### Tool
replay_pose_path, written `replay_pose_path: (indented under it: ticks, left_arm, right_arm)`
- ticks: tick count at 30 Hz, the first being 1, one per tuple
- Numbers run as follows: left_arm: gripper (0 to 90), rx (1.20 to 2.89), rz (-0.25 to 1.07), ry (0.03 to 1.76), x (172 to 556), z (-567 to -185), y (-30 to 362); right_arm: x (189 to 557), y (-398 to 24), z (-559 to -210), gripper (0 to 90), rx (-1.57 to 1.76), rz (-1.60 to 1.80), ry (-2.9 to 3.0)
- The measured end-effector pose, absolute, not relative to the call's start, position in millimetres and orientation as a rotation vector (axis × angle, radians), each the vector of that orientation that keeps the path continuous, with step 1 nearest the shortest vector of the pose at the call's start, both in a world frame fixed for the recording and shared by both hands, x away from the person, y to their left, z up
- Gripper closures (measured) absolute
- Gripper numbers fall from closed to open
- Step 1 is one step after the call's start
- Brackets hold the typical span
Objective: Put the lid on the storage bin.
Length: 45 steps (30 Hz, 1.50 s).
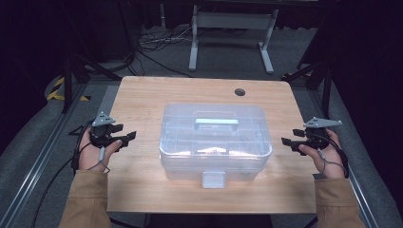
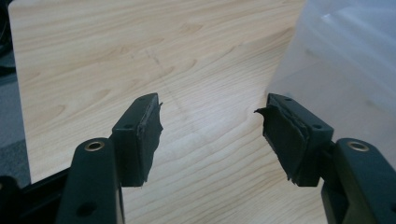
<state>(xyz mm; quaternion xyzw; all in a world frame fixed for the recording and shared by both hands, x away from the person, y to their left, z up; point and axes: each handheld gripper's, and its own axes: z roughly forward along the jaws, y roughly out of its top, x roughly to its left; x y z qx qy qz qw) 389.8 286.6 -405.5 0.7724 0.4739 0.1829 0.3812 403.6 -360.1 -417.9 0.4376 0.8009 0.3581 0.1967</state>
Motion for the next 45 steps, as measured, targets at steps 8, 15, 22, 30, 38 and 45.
replay_pose_path:
  ticks: [8, 15, 22, 30, 38, 45]
  left_arm:
    - [35.0, 1.967, 0.459, 1.244, 393, -423, 294]
    - [34.5, 1.976, 0.443, 1.260, 395, -432, 297]
    - [34.6, 1.992, 0.433, 1.260, 399, -442, 296]
    - [35.3, 2.029, 0.425, 1.251, 403, -454, 294]
    - [35.4, 2.072, 0.413, 1.246, 404, -461, 290]
    - [35.4, 2.085, 0.402, 1.246, 405, -469, 289]
  right_arm:
    - [411, -367, -437, 29.8, 1.311, 0.994, 2.235]
    - [419, -369, -454, 25.8, 1.316, 0.975, 2.230]
    - [423, -362, -470, 23.7, 1.282, 0.956, 2.254]
    - [426, -364, -483, 23.7, 1.315, 0.942, 2.248]
    - [430, -363, -491, 20.8, 1.365, 0.887, 2.231]
    - [431, -364, -493, 19.8, 1.359, 0.911, 2.215]
